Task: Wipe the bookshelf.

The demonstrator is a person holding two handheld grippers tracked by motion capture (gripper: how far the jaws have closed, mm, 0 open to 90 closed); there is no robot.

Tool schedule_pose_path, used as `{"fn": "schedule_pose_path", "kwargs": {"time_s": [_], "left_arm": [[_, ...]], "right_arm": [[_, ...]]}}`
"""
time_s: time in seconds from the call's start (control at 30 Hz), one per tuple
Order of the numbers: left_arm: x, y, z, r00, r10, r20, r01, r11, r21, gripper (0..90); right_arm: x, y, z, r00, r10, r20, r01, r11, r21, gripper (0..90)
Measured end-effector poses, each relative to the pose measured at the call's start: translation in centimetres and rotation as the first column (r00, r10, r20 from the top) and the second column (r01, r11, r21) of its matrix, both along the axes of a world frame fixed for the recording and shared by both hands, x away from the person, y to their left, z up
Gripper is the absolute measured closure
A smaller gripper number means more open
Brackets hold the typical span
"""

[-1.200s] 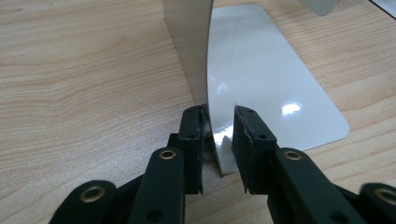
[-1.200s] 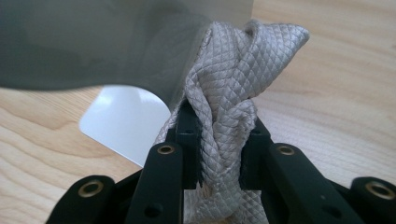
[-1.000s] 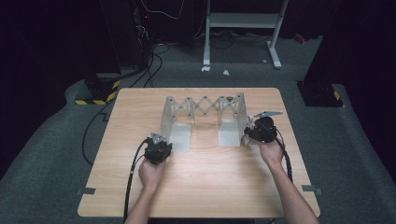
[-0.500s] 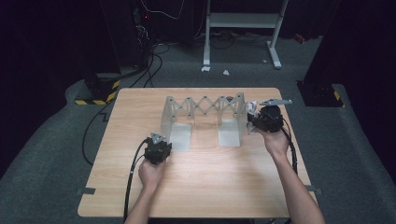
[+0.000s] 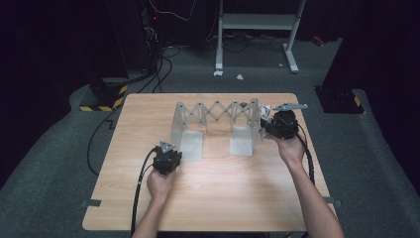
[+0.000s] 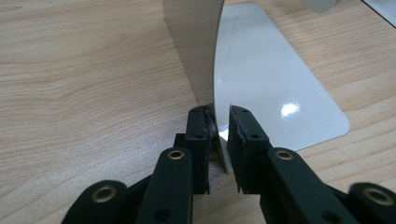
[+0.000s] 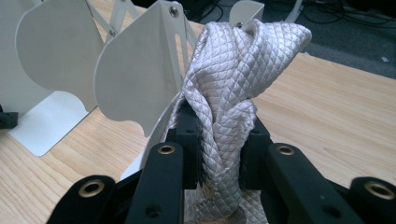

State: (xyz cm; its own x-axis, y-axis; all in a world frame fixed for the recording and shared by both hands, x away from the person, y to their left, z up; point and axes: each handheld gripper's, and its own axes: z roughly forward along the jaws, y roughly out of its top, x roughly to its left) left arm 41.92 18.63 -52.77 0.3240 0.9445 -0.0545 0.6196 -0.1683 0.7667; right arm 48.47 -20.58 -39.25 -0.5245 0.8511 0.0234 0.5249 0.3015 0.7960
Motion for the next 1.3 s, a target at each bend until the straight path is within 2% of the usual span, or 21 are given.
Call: {"fn": "schedule_pose_path", "kwargs": {"time_s": [0.23, 0.43, 0.67, 0.83, 0.93, 1.1, 1.2, 1.3], "left_arm": [[0.0, 0.1, 0.0, 1.0000, 0.001, -0.002, -0.001, 1.0000, -0.003, 78.6], [0.0, 0.1, 0.0, 1.0000, 0.002, -0.001, -0.002, 1.0000, -0.004, 78.7], [0.0, 0.1, 0.0, 1.0000, 0.002, -0.002, -0.002, 1.0000, -0.002, 78.7], [0.0, 0.1, 0.0, 1.0000, 0.002, -0.001, -0.002, 1.0000, -0.004, 78.7], [0.0, 0.1, 0.0, 1.0000, 0.002, -0.001, -0.002, 1.0000, -0.004, 78.7], [0.0, 0.0, 0.0, 1.0000, 0.003, -0.001, -0.003, 1.0000, 0.001, 78.6], [0.0, 0.0, 0.0, 1.0000, 0.002, 0.000, -0.002, 1.0000, 0.002, 78.6], [0.0, -0.1, 0.0, 1.0000, 0.003, 0.004, -0.003, 1.0000, 0.007, 77.9]], "right_arm": [[0.9, 0.1, -1.5, 0.9991, -0.014, -0.039, 0.014, 1.000, -0.005, 75.5], [1.7, 0.1, -3.8, 0.9957, -0.025, -0.089, 0.024, 1.000, -0.015, 75.4], [2.9, 0.2, -7.1, 0.9867, -0.039, -0.158, 0.035, 0.999, -0.025, 75.4], [3.3, 0.3, -9.1, 0.9750, -0.050, -0.217, 0.043, 0.998, -0.036, 75.3], [3.4, 0.2, -9.9, 0.9700, -0.054, -0.237, 0.048, 0.998, -0.031, 75.2], [3.4, 0.0, -9.8, 0.9695, -0.054, -0.239, 0.051, 0.998, -0.021, 75.1], [3.0, -0.1, -8.8, 0.9759, -0.045, -0.213, 0.043, 0.999, -0.017, 75.1], [2.5, -0.4, -7.4, 0.9856, -0.031, -0.166, 0.031, 1.000, -0.003, 75.1]]}}
